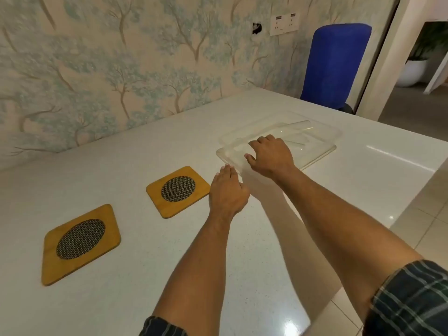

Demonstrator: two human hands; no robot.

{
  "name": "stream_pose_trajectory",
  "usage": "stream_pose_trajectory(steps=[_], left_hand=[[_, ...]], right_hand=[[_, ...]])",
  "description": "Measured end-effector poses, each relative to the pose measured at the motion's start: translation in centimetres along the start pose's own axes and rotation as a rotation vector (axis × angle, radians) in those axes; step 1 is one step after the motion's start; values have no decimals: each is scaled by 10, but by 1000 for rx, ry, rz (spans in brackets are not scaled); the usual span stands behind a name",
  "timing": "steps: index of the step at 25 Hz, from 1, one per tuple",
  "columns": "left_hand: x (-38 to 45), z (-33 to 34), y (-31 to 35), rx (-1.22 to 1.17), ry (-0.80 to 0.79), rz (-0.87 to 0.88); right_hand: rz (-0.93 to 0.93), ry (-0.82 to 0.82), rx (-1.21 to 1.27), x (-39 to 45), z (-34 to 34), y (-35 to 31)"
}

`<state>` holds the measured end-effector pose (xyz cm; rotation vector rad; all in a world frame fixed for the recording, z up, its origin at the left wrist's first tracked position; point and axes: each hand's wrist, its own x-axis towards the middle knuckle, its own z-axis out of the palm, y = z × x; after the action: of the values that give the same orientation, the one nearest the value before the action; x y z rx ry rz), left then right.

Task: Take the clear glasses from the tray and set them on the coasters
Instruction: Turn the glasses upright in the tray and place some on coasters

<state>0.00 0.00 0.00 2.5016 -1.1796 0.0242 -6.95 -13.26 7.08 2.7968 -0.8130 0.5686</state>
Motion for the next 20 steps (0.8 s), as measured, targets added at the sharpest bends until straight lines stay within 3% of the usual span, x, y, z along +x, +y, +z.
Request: stream_pose_trajectory(steps=[11, 20], left_hand=[[6, 4, -4, 121, -102, 56], [12, 6, -7, 134, -131, 47]], right_hand=[[60, -372, 24, 51, 8, 5], [75, -283, 107, 60, 1, 12]])
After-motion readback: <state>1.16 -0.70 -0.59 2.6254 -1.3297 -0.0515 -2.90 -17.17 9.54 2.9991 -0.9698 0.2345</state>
